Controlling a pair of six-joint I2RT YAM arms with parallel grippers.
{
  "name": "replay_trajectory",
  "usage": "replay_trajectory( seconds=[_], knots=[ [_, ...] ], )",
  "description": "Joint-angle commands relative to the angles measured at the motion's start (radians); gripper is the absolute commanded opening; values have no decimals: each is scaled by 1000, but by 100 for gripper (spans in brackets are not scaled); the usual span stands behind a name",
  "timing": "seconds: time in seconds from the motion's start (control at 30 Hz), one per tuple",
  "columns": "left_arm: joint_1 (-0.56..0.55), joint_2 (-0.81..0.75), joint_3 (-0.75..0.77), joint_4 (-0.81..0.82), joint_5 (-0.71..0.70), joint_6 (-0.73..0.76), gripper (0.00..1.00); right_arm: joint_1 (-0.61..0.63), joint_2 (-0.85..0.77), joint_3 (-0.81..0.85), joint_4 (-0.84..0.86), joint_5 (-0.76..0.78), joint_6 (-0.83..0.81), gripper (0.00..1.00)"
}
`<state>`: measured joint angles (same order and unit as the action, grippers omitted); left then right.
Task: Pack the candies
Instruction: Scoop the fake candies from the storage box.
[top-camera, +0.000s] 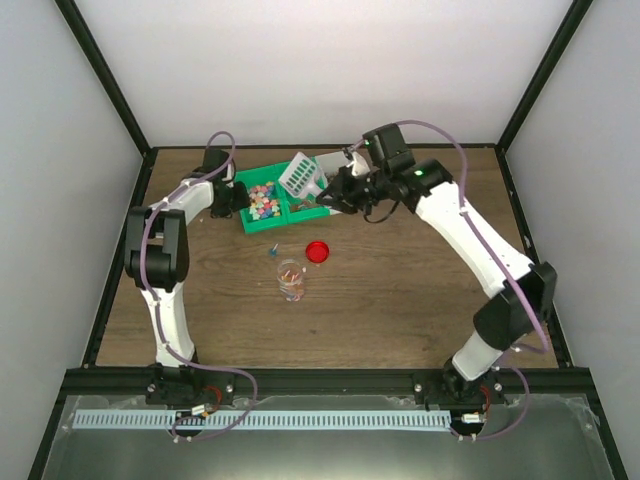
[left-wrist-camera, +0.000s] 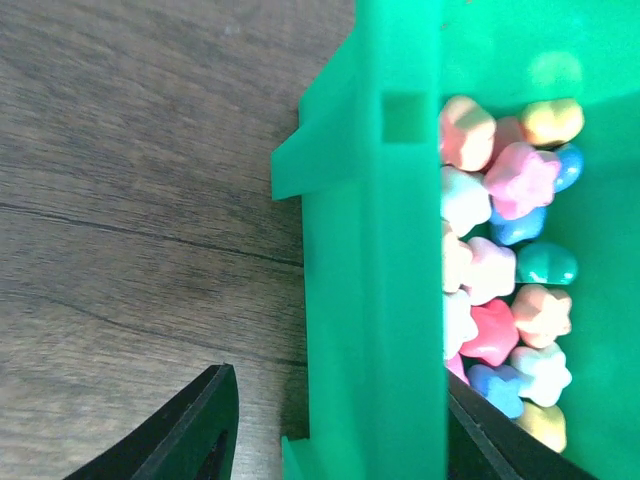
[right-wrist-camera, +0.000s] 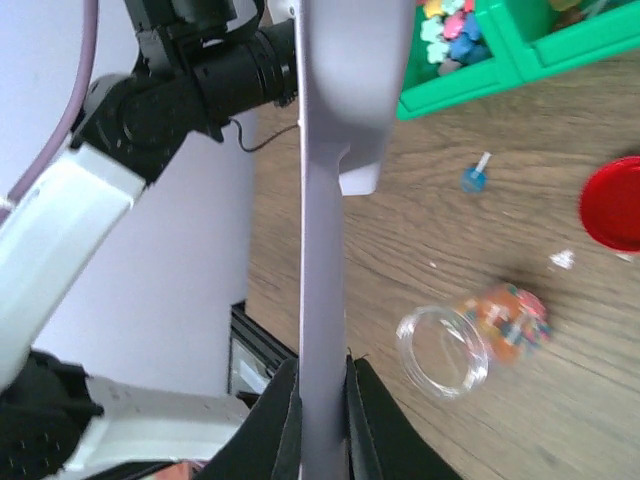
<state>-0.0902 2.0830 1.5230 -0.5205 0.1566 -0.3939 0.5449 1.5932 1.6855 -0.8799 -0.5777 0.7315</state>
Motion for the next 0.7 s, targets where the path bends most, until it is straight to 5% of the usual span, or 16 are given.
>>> replay_trajectory(
  seconds=[0.0,0.27,0.67],
  knots=[
    [6,-78,40,-29,-51,-13,48,5,100,-1,257,-93,270,1],
    [9,-59,102,-71,-131,17,40,10,220,-102,535,-157,648,1],
    [9,-4,148,-92,-169,52,22,16,329,-55,642,-227,815,1]
  ],
)
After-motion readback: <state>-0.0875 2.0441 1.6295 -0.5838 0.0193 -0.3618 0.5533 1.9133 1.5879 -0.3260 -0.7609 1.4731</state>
